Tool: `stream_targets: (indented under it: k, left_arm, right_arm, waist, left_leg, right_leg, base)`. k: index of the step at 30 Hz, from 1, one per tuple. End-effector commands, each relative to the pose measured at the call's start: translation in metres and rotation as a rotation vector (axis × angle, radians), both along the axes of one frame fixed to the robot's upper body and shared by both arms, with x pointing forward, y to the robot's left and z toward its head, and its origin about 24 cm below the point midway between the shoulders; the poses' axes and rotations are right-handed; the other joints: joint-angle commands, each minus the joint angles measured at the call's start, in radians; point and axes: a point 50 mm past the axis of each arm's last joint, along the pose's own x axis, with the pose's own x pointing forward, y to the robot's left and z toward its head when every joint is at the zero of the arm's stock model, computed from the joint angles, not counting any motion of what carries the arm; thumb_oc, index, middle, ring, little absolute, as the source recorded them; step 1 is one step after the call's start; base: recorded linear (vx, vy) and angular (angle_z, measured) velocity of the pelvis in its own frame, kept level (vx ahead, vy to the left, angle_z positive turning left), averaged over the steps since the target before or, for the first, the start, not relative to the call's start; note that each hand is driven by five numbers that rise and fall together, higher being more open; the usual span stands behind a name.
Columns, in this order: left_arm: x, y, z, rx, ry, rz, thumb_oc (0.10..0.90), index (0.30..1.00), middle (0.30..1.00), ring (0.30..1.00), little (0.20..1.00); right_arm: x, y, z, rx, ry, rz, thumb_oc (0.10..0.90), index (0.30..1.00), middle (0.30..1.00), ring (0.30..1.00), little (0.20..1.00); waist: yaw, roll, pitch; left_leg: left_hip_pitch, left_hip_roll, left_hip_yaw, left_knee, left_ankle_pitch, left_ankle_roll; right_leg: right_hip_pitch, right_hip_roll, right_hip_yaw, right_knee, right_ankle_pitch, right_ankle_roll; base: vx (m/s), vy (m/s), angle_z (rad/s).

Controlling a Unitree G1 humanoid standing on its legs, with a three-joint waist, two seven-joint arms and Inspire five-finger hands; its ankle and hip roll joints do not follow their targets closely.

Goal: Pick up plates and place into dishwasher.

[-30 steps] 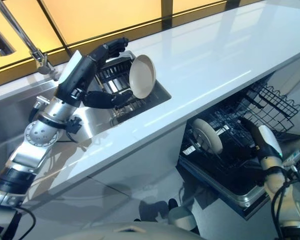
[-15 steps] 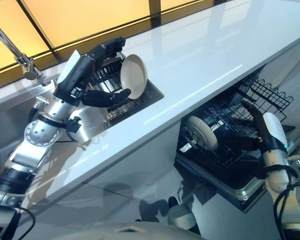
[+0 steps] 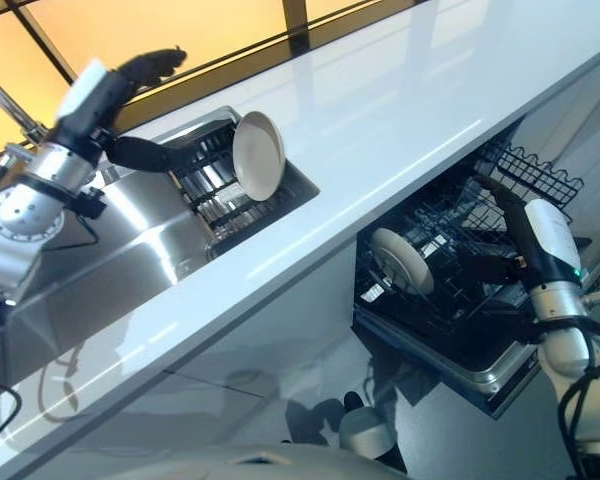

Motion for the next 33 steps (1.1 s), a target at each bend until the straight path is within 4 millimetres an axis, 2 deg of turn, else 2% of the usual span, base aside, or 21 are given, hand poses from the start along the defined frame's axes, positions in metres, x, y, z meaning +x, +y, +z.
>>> stream_targets:
  k: [1, 2, 3, 8, 9, 11, 12, 22, 25, 29, 33]
  left_arm:
    - [-0.002, 0.007, 0.067, -0.036, -0.187, 0.012, 0.8, 0.9, 0.9, 0.9, 0.9]
    - [0.001, 0.008, 0.07, -0.054, -0.171, 0.013, 0.8, 0.9, 0.9, 0.9, 0.9]
    - [0.002, 0.008, 0.07, -0.077, -0.157, 0.008, 0.8, 0.9, 0.9, 0.9, 0.9]
    - [0.013, 0.008, 0.067, -0.183, -0.1, -0.009, 0.8, 0.9, 0.9, 0.9, 0.9]
    - [0.014, 0.007, 0.066, -0.189, -0.096, -0.007, 0.8, 0.9, 0.9, 0.9, 0.9]
    - [0.017, 0.005, 0.062, -0.211, -0.08, -0.01, 0.8, 0.9, 0.9, 0.9, 0.9]
    - [0.019, 0.005, 0.059, -0.23, -0.068, -0.017, 0.8, 0.9, 0.9, 0.9, 0.9]
    - [0.034, 0.011, 0.028, -0.53, 0.047, -0.022, 0.8, 0.9, 0.9, 0.9, 0.9]
    - [0.037, 0.013, 0.022, -0.564, 0.052, 0.008, 0.8, 0.9, 0.9, 0.9, 0.9]
    - [0.037, 0.026, 0.014, -0.583, 0.049, 0.083, 0.8, 0.9, 0.9, 0.9, 0.9]
    - [0.034, 0.04, 0.017, -0.592, 0.024, 0.152, 0.8, 0.9, 0.9, 0.9, 0.9]
  right_arm:
    - [0.004, 0.008, 0.077, -0.139, -0.316, 0.104, 0.8, 0.9, 0.9, 0.9, 0.9]
    - [0.004, 0.01, 0.08, -0.139, -0.323, 0.12, 0.8, 0.9, 0.9, 0.9, 0.9]
    - [0.004, 0.011, 0.082, -0.14, -0.327, 0.126, 0.8, 0.9, 0.9, 0.9, 0.9]
    - [0.004, 0.017, 0.096, -0.125, -0.413, 0.157, 0.8, 0.9, 0.9, 0.9, 0.9]
    - [0.004, 0.018, 0.098, -0.12, -0.425, 0.163, 0.8, 0.9, 0.9, 0.9, 0.9]
    - [0.003, 0.02, 0.099, -0.117, -0.447, 0.171, 0.8, 0.9, 0.9, 0.9, 0.9]
    - [0.003, 0.021, 0.099, -0.126, -0.447, 0.17, 0.8, 0.9, 0.9, 0.9, 0.9]
    - [0.005, 0.021, 0.09, -0.152, -0.405, 0.158, 0.8, 0.9, 0.9, 0.9, 0.9]
    - [0.005, 0.02, 0.09, -0.16, -0.398, 0.157, 0.8, 0.9, 0.9, 0.9, 0.9]
    - [0.003, 0.019, 0.088, -0.176, -0.387, 0.155, 0.8, 0.9, 0.9, 0.9, 0.9]
    - [0.002, 0.019, 0.086, -0.193, -0.372, 0.157, 0.8, 0.9, 0.9, 0.9, 0.9]
  waist:
    - [0.006, 0.019, -0.07]
    - [0.002, 0.015, -0.064]
    - [0.002, 0.023, -0.067]
    - [-0.007, 0.029, -0.063]
    - [-0.01, 0.023, -0.058]
    - [-0.013, 0.024, -0.059]
    - [-0.015, 0.031, -0.062]
    - [-0.036, 0.027, -0.055]
    - [-0.041, 0.027, -0.052]
    - [-0.048, 0.024, -0.044]
    - [-0.051, 0.019, -0.034]
  left_leg:
    - [0.011, -0.04, -0.004, 0.007, -0.085, 0.026]
    - [0.003, -0.038, 0.016, 0.011, -0.066, 0.026]
    - [0.012, -0.041, -0.002, 0.008, -0.085, 0.026]
    - [0.013, -0.044, 0.0, 0.009, -0.089, 0.027]
    - [0.003, -0.041, 0.02, 0.013, -0.068, 0.026]
    - [0.001, -0.042, 0.021, 0.013, -0.069, 0.026]
    - [0.012, -0.046, 0.003, 0.009, -0.091, 0.029]
    - [0.01, -0.047, 0.023, 0.02, -0.094, 0.033]
    - [0.01, -0.047, 0.026, 0.022, -0.093, 0.033]
    - [0.005, -0.048, 0.031, 0.028, -0.093, 0.034]
    - [-0.004, -0.05, 0.032, 0.035, -0.094, 0.036]
  right_leg:
    - [-0.019, 0.03, -0.023, 0.045, -0.064, 0.108]
    - [-0.029, 0.031, -0.026, 0.051, -0.047, 0.1]
    - [-0.02, 0.03, -0.021, 0.046, -0.065, 0.107]
    - [-0.022, 0.031, -0.013, 0.052, -0.07, 0.107]
    - [-0.032, 0.033, -0.015, 0.057, -0.051, 0.099]
    - [-0.036, 0.034, -0.011, 0.058, -0.052, 0.099]
    - [-0.026, 0.033, -0.007, 0.055, -0.072, 0.108]
    - [-0.033, 0.029, -0.003, 0.061, -0.073, 0.108]
    - [-0.036, 0.027, -0.003, 0.064, -0.074, 0.108]
    - [-0.04, 0.025, -0.001, 0.069, -0.075, 0.108]
    - [-0.05, 0.021, -0.003, 0.072, -0.074, 0.11]
  base:
    - [0.06, -0.002, -0.1]
    - [0.13, 0.044, -0.11]
    - [0.05, -0.006, -0.11]
    - [0.05, -0.012, -0.03]
    - [-0.03, -0.07, 0.0]
    - [0.05, -0.02, -0.01]
    - [0.15, 0.035, -0.03]
    - [0.06, -0.01, -0.04]
    - [0.05, -0.007, -0.05]
    - [0.05, -0.007, -0.05]
    - [0.02, -0.003, -0.01]
